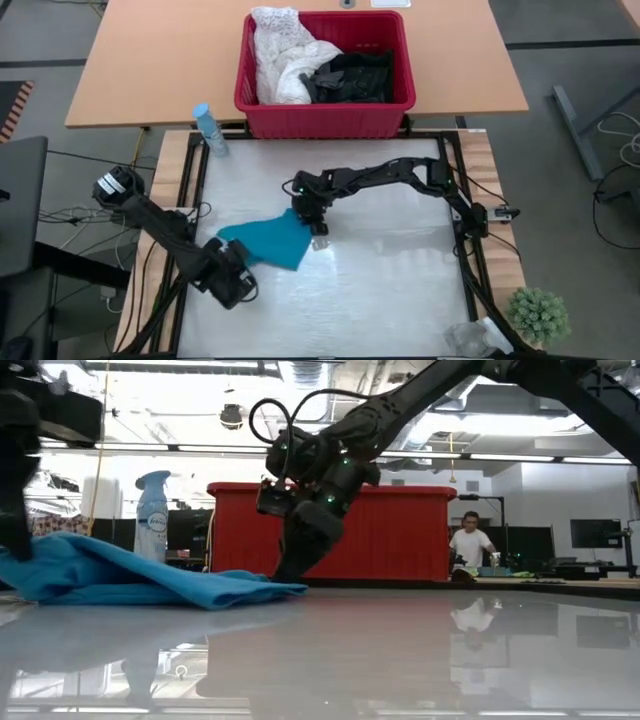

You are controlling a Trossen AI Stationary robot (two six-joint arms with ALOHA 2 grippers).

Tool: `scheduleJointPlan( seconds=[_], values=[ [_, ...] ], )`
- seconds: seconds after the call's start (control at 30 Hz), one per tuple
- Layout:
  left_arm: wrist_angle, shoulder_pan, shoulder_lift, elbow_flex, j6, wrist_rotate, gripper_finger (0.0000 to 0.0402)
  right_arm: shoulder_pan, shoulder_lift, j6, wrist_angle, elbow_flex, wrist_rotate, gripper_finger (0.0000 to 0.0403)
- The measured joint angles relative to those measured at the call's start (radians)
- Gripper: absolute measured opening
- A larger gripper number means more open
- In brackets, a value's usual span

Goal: Fold laundry
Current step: Fold the blue shorts

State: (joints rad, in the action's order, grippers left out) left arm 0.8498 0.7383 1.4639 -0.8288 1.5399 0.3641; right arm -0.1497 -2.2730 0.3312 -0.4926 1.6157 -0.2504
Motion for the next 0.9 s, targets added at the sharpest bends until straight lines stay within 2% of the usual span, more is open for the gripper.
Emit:
scheduleJointPlan(
  seconds=[0.1, 0.27, 0.33, 0.4, 0.47, 0.6, 0.7, 0.9],
  values=[
    [0.050, 0.054, 0.000, 0.000, 0.119, 0.015, 0.0000, 0.011, 0.000, -0.001, -0.022, 0.000, 0.001, 0.0132],
    [0.067, 0.101, 0.001, 0.038, 0.317, 0.133, 0.0000, 0.026, 0.001, -0.007, -0.087, 0.000, 0.001, 0.0131],
    [0.051, 0.102, -0.001, 0.037, 0.378, 0.251, 0.0000, 0.029, 0.002, -0.007, -0.102, 0.000, 0.000, 0.0131],
    [0.015, 0.107, -0.014, 0.016, 0.375, 0.413, 0.0000, 0.031, 0.002, -0.008, -0.104, 0.000, 0.000, 0.0131],
    [-0.010, 0.099, -0.020, -0.002, 0.338, 0.502, 0.0000, 0.031, 0.002, -0.009, -0.101, 0.000, -0.008, 0.0131],
    [-0.141, 0.053, 0.014, 0.002, 0.159, 0.428, 0.0000, 0.031, 0.004, -0.008, -0.099, -0.002, -0.010, 0.0131],
    [-0.255, 0.040, 0.041, 0.002, 0.054, 0.419, 0.0000, 0.029, 0.004, -0.009, -0.098, -0.002, -0.014, 0.0131],
    [-0.334, 0.031, 0.134, 0.002, 0.032, 0.354, 0.0000, 0.029, 0.004, -0.008, -0.097, -0.002, -0.014, 0.0131]
  ],
)
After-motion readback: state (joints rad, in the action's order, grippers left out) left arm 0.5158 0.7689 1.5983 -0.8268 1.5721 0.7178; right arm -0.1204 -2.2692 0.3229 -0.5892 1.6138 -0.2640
